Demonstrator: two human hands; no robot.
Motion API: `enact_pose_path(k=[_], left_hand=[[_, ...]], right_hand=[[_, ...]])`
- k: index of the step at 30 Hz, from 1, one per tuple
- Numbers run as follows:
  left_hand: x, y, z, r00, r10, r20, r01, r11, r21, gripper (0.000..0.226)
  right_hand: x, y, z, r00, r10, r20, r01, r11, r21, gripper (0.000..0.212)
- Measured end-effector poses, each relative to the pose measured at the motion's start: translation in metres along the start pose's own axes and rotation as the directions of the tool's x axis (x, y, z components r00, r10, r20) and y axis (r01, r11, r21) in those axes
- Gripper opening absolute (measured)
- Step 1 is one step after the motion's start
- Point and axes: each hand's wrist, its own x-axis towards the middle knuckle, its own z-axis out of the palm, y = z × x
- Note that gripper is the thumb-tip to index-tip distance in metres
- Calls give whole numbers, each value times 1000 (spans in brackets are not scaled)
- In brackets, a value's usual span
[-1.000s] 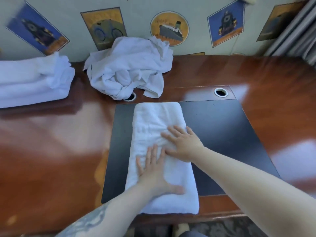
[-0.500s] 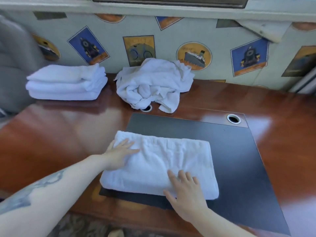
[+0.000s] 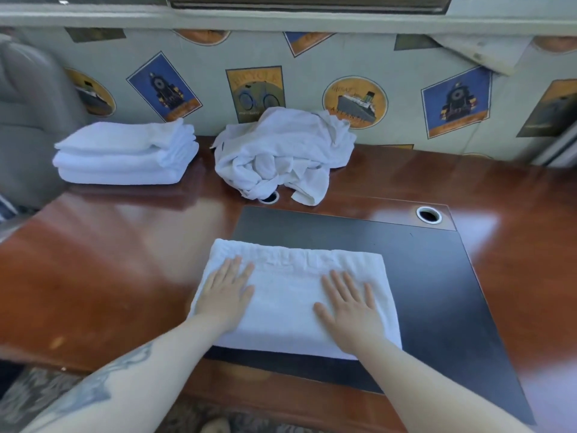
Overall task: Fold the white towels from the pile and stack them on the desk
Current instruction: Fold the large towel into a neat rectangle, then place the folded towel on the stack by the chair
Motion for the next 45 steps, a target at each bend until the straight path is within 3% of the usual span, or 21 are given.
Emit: enact_pose_path(k=[2,5,7,8,10,11,14,16,17,20,22,24,26,31,34,37,40,45], left_hand=[[1,-19,0,1000,20,-22,-19,1000,22,56],[-10,-22,2,995,23,-98,-34,993,-114,58],[-28,-22,9,974,-115,-197,46,945,-324,58],[-40,-22,13,950,-240,-198,112,858,-501,60],[-60,-19,18,871,-486,-71,235,539,-808,64],[-68,-14,18,817,-576,30,292,369,-883,64],[-80,5,8,615,-719,324,315,-152,-937,57],[-79,11,-4,508,-667,545,205,-521,-828,54],[-77,12,-8,502,-591,631,151,-658,-737,50],[-74,16,-23,583,-354,731,103,-860,-499,45],[-75,27,-29,632,-229,740,137,-907,-398,49],[-77,44,-30,650,-143,746,206,-912,-354,48],[-76,61,-28,647,-121,753,244,-903,-354,48],[-64,89,-30,679,-121,724,259,-884,-390,50],[-56,100,-33,717,-97,690,252,-887,-386,46],[-46,101,-42,767,-88,635,230,-886,-402,42],[-34,81,-59,835,-88,543,178,-891,-418,46],[-18,19,-100,905,-121,408,52,-920,-389,47]], right_hand=[[-6,11,-2,997,55,-46,-54,998,24,65],[-21,29,-2,987,149,-67,-144,987,77,65],[-34,38,0,972,229,-49,-215,954,210,68],[-41,40,1,956,291,-19,-266,897,352,70],[-53,43,3,927,372,48,-319,713,624,71],[-57,41,3,919,387,78,-325,630,705,72],[-66,29,-1,892,429,139,-302,338,891,74],[-64,25,-8,874,456,171,-277,178,944,65],[-63,27,-12,863,466,197,-282,120,952,61],[-57,39,-23,833,407,376,-349,-141,926,54],[-62,40,-26,800,328,502,-336,-448,829,45],[-70,30,-23,740,328,587,-170,-753,636,44],[-78,13,-12,699,331,634,-44,-864,501,53],[-62,-35,-12,750,245,614,-93,-880,465,63],[-38,-58,-25,762,241,601,-103,-871,480,56],[-16,-67,-30,718,293,631,-107,-850,516,38],[2,-81,-51,731,304,611,-108,-833,543,29],[34,-140,-97,828,212,519,-140,-818,558,30]])
